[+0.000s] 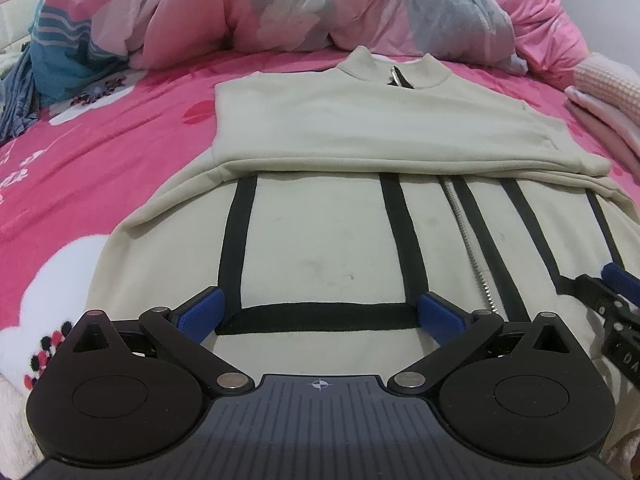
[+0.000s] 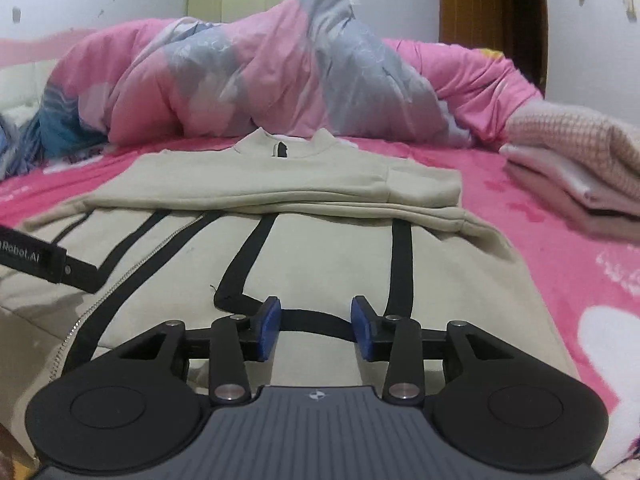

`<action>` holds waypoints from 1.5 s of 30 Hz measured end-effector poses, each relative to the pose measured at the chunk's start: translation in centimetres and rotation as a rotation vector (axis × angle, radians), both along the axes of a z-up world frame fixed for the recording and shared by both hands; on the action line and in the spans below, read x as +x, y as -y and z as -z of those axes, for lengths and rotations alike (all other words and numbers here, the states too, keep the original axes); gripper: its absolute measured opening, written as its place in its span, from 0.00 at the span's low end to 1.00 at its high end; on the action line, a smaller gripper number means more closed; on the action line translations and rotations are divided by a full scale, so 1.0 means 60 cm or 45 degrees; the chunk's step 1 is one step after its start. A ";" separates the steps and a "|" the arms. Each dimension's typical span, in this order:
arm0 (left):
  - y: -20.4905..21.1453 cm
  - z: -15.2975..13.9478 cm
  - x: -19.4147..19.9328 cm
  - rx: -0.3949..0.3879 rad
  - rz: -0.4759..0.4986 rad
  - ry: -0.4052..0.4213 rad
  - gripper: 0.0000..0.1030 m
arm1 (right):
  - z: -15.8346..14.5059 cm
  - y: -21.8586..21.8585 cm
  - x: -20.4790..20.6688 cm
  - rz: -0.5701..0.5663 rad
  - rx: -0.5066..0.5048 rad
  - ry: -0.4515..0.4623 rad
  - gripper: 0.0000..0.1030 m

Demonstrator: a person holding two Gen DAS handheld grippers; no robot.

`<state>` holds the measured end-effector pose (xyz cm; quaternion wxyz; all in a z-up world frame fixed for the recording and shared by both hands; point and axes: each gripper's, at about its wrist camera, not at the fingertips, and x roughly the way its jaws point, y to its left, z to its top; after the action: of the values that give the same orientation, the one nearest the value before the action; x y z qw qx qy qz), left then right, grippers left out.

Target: Fold clothes

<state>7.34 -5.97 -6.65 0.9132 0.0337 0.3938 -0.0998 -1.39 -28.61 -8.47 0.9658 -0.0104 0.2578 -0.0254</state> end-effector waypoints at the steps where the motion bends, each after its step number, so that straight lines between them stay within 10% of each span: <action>1: 0.000 0.000 0.000 -0.001 -0.002 -0.002 1.00 | -0.001 -0.002 0.001 0.002 -0.009 -0.007 0.40; 45: 0.001 -0.003 0.001 0.001 -0.054 -0.061 1.00 | 0.004 0.005 -0.002 0.004 0.016 0.009 0.42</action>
<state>7.43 -6.02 -6.44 0.9054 0.0233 0.4161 -0.0810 -1.51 -28.88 -8.68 0.9667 -0.0039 0.2546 -0.0255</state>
